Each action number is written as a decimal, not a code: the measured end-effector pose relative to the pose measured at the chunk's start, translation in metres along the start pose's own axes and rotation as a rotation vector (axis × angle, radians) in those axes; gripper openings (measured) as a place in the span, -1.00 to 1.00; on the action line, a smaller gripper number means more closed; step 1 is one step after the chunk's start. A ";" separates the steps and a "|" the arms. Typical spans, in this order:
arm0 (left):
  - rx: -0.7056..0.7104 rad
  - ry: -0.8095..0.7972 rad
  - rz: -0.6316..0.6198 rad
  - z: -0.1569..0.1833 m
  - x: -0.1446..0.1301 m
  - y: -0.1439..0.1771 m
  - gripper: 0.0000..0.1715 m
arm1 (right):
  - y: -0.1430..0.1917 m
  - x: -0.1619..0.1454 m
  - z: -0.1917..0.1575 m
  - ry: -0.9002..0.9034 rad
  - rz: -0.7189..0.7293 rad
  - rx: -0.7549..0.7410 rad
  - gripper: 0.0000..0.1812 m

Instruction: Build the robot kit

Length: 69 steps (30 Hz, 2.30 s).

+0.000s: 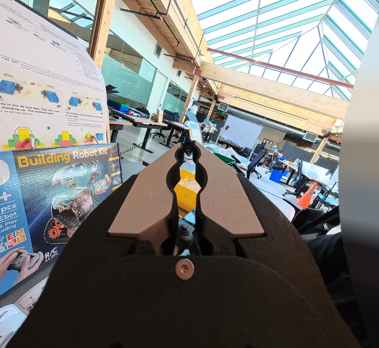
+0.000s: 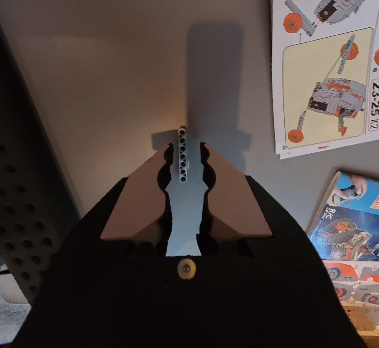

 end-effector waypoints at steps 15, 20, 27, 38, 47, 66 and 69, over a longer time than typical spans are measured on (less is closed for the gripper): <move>-0.007 0.006 -0.004 0.000 0.000 0.000 -0.94 | -0.008 0.005 -0.005 -0.001 0.031 -0.012 -0.91; -0.001 0.018 -0.009 -0.004 -0.001 -0.001 -0.93 | -0.009 0.005 -0.004 0.004 0.014 0.015 -0.94; -0.023 0.074 -0.019 -0.021 -0.013 -0.013 -0.93 | 0.083 0.021 0.026 -0.067 0.627 -0.074 -0.94; -0.167 0.219 0.020 -0.036 -0.057 -0.061 -0.95 | 0.179 0.036 0.053 -0.216 1.633 0.484 -0.95; -0.186 0.280 0.042 -0.040 -0.074 -0.076 -0.94 | 0.147 0.036 0.073 -0.279 1.747 0.630 -0.95; -0.159 0.211 0.064 -0.023 -0.066 -0.070 -0.94 | 0.137 0.022 0.078 -0.223 1.773 0.854 -0.95; -0.168 0.084 0.065 0.005 -0.042 -0.054 -0.94 | 0.139 0.018 0.044 0.076 1.275 0.790 -0.95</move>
Point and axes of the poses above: each gripper's, where its closed fingertips meet, y back along the fingers, x out of its top, z = x × y across the jaws, the point moved 10 cm from there along y, back along the fingers, and after that the axes turned 3 degrees about y, right-handed, at the moved point
